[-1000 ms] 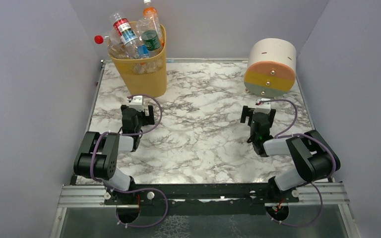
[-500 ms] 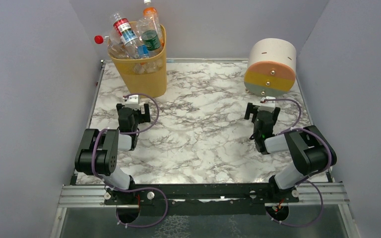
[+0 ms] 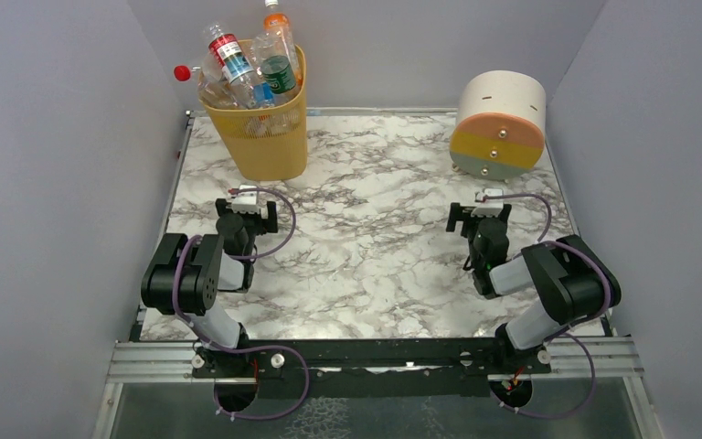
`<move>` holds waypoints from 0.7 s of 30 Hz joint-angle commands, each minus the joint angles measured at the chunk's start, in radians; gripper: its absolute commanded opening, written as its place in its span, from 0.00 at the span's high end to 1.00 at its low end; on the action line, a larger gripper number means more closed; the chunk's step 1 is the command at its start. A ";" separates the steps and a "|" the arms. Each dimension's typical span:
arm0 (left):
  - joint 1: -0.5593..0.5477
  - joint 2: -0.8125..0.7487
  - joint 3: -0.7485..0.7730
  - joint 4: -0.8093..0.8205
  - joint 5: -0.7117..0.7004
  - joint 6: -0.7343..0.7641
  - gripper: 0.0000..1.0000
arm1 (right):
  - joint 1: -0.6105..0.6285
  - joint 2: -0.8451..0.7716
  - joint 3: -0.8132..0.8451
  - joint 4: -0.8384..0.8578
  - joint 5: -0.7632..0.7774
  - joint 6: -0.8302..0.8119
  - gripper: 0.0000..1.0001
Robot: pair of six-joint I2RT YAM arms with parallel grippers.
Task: Put the plastic bottles in the bin
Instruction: Reset both arms
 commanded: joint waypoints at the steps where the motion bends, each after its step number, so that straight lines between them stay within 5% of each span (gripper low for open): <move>1: 0.003 0.005 -0.011 0.087 0.020 0.003 0.01 | 0.000 -0.023 -0.067 0.198 -0.086 -0.035 0.01; 21: 0.003 0.010 0.002 0.070 -0.013 -0.009 0.01 | -0.058 0.049 -0.018 0.158 -0.179 0.001 0.01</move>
